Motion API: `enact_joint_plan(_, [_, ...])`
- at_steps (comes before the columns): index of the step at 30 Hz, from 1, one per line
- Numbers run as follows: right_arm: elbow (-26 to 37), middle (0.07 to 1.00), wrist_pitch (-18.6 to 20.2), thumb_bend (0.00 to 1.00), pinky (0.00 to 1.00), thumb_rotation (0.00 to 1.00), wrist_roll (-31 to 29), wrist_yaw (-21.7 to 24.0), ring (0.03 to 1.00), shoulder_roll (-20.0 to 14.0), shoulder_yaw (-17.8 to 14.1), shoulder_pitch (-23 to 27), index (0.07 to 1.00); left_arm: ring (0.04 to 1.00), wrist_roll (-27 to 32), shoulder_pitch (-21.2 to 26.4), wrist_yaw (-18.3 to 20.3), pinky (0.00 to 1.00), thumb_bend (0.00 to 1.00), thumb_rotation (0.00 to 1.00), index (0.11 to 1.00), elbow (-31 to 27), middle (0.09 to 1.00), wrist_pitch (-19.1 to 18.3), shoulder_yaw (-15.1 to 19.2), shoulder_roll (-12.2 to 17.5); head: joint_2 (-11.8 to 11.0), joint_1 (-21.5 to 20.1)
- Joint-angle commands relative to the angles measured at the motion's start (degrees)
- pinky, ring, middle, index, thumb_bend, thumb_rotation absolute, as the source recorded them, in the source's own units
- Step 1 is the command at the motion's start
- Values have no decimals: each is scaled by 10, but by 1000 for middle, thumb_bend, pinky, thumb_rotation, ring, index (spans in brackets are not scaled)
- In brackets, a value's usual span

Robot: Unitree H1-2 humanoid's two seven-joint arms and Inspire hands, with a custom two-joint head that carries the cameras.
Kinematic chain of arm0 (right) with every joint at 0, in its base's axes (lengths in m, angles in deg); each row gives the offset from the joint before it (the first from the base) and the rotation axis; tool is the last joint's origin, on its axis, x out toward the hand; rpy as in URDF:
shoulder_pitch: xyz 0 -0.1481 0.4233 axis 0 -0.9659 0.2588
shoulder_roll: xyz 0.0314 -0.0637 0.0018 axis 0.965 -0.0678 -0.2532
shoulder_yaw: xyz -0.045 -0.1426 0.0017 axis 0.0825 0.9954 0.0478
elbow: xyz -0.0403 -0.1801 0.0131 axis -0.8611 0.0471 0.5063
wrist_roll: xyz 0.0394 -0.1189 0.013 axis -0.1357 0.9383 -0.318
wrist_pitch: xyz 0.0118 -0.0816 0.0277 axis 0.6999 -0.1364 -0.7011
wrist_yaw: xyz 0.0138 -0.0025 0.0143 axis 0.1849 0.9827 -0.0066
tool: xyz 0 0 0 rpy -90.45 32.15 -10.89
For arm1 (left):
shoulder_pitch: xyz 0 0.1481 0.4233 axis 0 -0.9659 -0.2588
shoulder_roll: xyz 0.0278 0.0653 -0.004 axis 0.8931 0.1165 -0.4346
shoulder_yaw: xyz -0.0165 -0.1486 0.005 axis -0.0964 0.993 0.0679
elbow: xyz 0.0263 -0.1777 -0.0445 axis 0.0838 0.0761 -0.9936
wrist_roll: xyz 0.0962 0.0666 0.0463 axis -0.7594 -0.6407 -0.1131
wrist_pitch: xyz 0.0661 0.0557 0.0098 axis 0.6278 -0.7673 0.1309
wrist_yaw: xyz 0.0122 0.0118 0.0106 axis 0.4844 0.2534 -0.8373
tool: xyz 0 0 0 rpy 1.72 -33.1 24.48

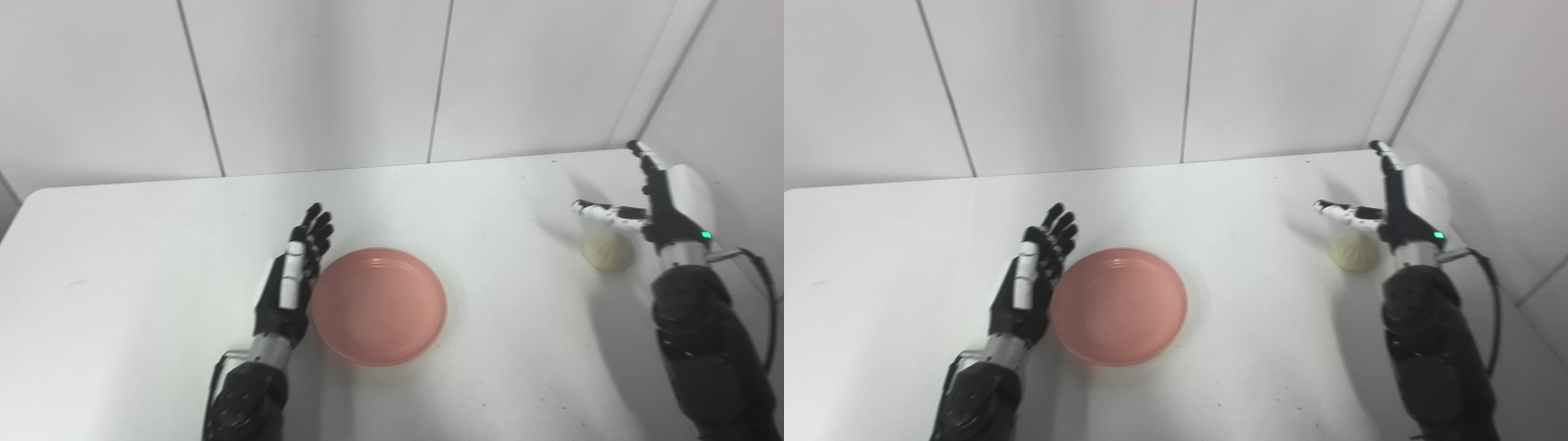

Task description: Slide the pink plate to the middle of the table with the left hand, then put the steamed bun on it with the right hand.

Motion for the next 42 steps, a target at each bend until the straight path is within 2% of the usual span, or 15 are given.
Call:
enact_joint_plan(1, [-5, 915, 10, 797, 785, 348, 25, -17, 905, -4, 10, 16, 908, 951, 15, -14, 11, 968, 623, 971, 923, -8, 949, -13, 8, 12, 1, -15])
enact_joint_plan(7, [-23, 917, 27, 820, 799, 402, 45, -16, 904, 8, 20, 27, 911, 955, 28, -19, 18, 978, 619, 995, 916, -35, 950, -42, 13, 26, 2, -43])
enact_joint_plan(12, [-24, 927, 29, 822, 862, 464, 95, 37, 924, 11, 8, 31, 925, 953, 26, -21, 18, 973, 628, 984, 914, -50, 948, -60, 13, 31, 4, -50])
enact_joint_plan(15, [-19, 926, 29, 845, 856, 437, 117, 67, 928, 19, -8, 33, 925, 955, 25, -21, 18, 975, 618, 997, 916, -50, 948, -61, 14, 33, 4, -53])
enact_joint_plan(19, [-20, 925, 29, 878, 854, 448, 149, 108, 927, 28, -25, 38, 926, 953, 29, -20, 26, 972, 617, 1000, 910, -47, 946, -59, 15, 37, 4, -64])
enact_joint_plan(23, [-19, 923, 29, 893, 869, 416, 192, 124, 928, 38, -38, 40, 926, 958, 28, -19, 31, 976, 625, 1000, 914, -46, 955, -56, 17, 41, 1, -71])
enact_joint_plan(27, [-14, 922, 29, 883, 919, 394, 226, 133, 934, 44, -47, 40, 927, 951, 31, -18, 31, 966, 612, 997, 908, -46, 951, -58, 20, 39, 1, -76])
enact_joint_plan(28, [-12, 921, 29, 869, 976, 407, 235, 136, 944, 44, -47, 40, 931, 947, 31, -18, 32, 960, 612, 996, 905, -45, 945, -57, 21, 39, 1, -76])
enact_joint_plan(29, [-9, 921, 29, 868, 979, 408, 244, 143, 944, 45, -50, 40, 931, 946, 32, -17, 33, 959, 612, 996, 905, -45, 944, -56, 21, 40, 1, -78])
enact_joint_plan(33, [-1, 921, 29, 882, 913, 398, 279, 185, 933, 60, -68, 45, 926, 948, 36, -14, 39, 965, 615, 993, 910, -35, 947, -50, 23, 43, 2, -80])
enact_joint_plan(35, [-10, 918, 29, 885, 825, 381, 301, 214, 919, 61, -72, 50, 917, 948, 38, -13, 40, 963, 623, 986, 907, -32, 945, -49, 24, 45, 3, -84])
enact_joint_plan(36, [-19, 890, 29, 895, 758, 393, 318, 230, 881, 59, -69, 53, 906, 947, 38, -13, 41, 961, 620, 988, 907, -33, 945, -49, 24, 46, 4, -86])
enact_joint_plan(40, [-32, 848, 29, 904, 678, 402, 355, 275, 825, 58, -69, 61, 891, 947, 41, -12, 44, 963, 626, 987, 903, -34, 945, -51, 25, 50, 6, -90])
enact_joint_plan(42, [-31, 842, 29, 900, 681, 435, 373, 300, 817, 60, -73, 62, 884, 943, 46, -11, 48, 958, 643, 969, 896, -30, 941, -51, 27, 51, 7, -91])
